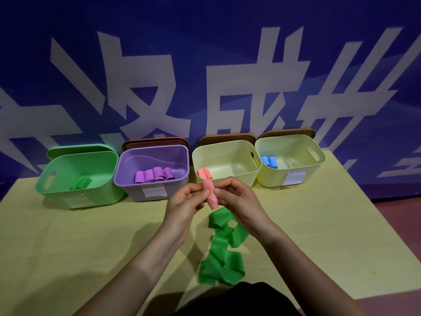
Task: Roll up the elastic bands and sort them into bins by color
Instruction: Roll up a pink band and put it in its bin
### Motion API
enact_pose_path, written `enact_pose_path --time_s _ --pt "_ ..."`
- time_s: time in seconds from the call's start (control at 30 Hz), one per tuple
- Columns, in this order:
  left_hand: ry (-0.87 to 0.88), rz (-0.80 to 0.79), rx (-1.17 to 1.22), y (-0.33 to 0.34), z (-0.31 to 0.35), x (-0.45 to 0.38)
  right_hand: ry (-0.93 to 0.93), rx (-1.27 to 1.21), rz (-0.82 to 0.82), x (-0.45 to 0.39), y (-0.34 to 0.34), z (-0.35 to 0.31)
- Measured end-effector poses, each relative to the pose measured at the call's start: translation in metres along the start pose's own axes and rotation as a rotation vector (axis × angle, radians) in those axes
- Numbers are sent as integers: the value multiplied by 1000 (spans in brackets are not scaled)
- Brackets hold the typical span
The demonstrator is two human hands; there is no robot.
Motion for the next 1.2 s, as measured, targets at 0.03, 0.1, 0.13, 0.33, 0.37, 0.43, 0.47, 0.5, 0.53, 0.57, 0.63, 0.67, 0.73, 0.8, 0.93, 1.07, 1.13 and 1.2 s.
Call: enact_pose_path --time_s 0.03,0.1,0.13,0.33,0.37,0.43,0.47,0.5,0.53,0.57,0.63,0.67,0.73,0.8,0.93,1.07,1.13,1.2 --pt "4 -12 -10 0 1 -1 20 -22 -9 0 0 1" --pt "8 -37 -24 1 2 -3 50 -51 -29 -1 -1 4" --pt "2 -45 -18 2 2 -5 52 -40 -38 -1 -1 4" --pt "-11 -34 27 8 -1 -16 -67 191 87 -5 -7 -6" --pt "-6 -36 32 10 -1 -19 -81 201 97 -6 -8 -8" --pt "1 -41 36 11 0 -23 -102 224 108 -8 -10 -12" --pt "0 -43 30 11 0 -26 -111 236 107 -10 -10 -15" --pt "1 -46 21 12 0 -29 -118 247 105 -12 -11 -17" --pt "1 -48 13 12 0 -32 -120 254 102 -14 -11 -20" --pt "0 -47 4 12 -1 -36 -118 262 101 -18 -13 -21" --pt "-13 -46 -19 12 -3 -46 -97 274 91 -26 -16 -25" --pt "-25 -43 -27 12 -3 -52 -82 282 82 -32 -17 -27" --pt "-61 -21 -31 9 -6 -70 -46 322 105 -48 -24 -28" --pt "-87 35 -84 -2 -9 -93 9 353 183 -71 -42 -23" --pt "-60 181 -353 -37 -16 -143 221 540 272 -136 -88 8" --pt "22 236 -670 -53 -13 -182 419 662 313 -196 -118 58" --pt "62 235 -794 -55 -14 -198 525 743 280 -218 -126 88" --pt "89 225 -860 -56 -18 -213 634 915 231 -234 -135 113"
Point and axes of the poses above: each hand's wrist, its own x-axis away from the middle knuckle, its own y-axis out of the palm, z = x × y, the point moved 9 cm from there along -x, towards the middle knuckle, and after that the axes turned 1 degree about -x, right-handed, at the moved point
